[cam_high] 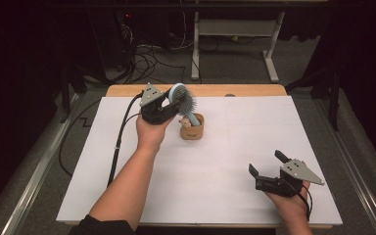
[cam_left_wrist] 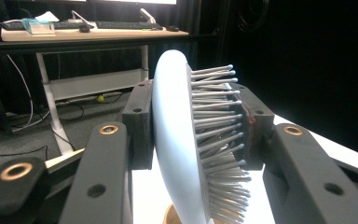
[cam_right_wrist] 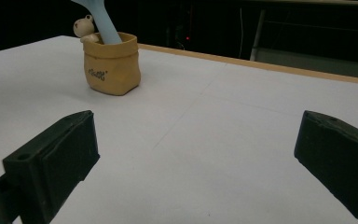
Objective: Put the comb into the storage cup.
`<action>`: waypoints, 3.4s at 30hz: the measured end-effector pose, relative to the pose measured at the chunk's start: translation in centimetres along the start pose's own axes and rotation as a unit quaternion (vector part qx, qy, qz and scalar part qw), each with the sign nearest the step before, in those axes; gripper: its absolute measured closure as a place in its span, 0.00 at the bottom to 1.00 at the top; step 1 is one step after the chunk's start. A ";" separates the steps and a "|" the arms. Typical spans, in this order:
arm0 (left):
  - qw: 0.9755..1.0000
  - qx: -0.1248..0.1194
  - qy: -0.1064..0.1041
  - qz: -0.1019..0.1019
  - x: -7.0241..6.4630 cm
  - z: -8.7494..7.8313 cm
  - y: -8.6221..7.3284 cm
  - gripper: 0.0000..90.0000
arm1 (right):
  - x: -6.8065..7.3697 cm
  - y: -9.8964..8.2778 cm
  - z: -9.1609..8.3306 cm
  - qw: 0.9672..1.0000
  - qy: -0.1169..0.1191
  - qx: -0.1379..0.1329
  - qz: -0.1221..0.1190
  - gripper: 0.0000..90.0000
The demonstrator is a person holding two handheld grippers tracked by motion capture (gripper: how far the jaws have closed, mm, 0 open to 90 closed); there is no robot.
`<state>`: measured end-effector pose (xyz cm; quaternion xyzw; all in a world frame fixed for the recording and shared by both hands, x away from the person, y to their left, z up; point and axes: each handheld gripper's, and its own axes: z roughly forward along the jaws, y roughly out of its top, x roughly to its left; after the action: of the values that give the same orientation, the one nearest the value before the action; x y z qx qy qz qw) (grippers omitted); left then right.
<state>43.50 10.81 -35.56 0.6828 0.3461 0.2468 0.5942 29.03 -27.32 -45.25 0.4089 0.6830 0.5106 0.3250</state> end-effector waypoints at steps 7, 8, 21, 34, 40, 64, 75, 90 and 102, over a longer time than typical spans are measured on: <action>1.000 0.003 -0.004 -0.003 0.1 0.2 -0.3 0.64 | 0.0 0.0 0.0 1.000 0.000 0.000 0.002 0.00; 1.000 0.003 -0.004 -0.003 0.1 0.2 -0.3 0.64 | 0.0 0.0 0.0 1.000 0.000 0.000 0.002 0.00; 1.000 0.010 0.001 -0.010 0.6 0.4 -0.5 0.62 | 0.0 -0.1 0.0 1.000 -0.002 0.001 0.003 0.00; 1.000 0.022 0.008 -0.005 1.4 0.3 -0.7 0.52 | 0.0 -0.1 0.0 1.000 -0.002 0.000 0.003 0.00; 0.999 0.029 0.013 -0.004 1.8 0.1 -0.7 0.48 | 0.0 0.0 0.0 1.000 -0.002 0.001 0.005 0.00; 0.999 0.042 0.027 -0.012 3.1 -0.4 -1.1 0.39 | 0.1 0.0 -0.1 1.000 -0.002 -0.002 0.004 0.00; 0.998 0.046 0.035 0.005 3.2 -0.6 -1.2 0.36 | 0.2 0.0 0.0 1.000 -0.001 0.000 0.002 0.00; 0.998 0.054 0.029 -0.002 3.6 -0.9 -1.1 0.25 | 0.2 0.0 0.0 1.000 -0.001 0.000 0.003 0.00; 0.998 0.060 0.023 -0.009 3.8 -1.7 -1.1 0.05 | 0.3 0.0 0.1 1.000 -0.001 0.001 -0.002 0.00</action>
<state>44.46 14.87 -36.63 0.7081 0.3799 0.2363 0.5463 28.98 -27.05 -45.24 0.4081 0.6843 0.5087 0.3263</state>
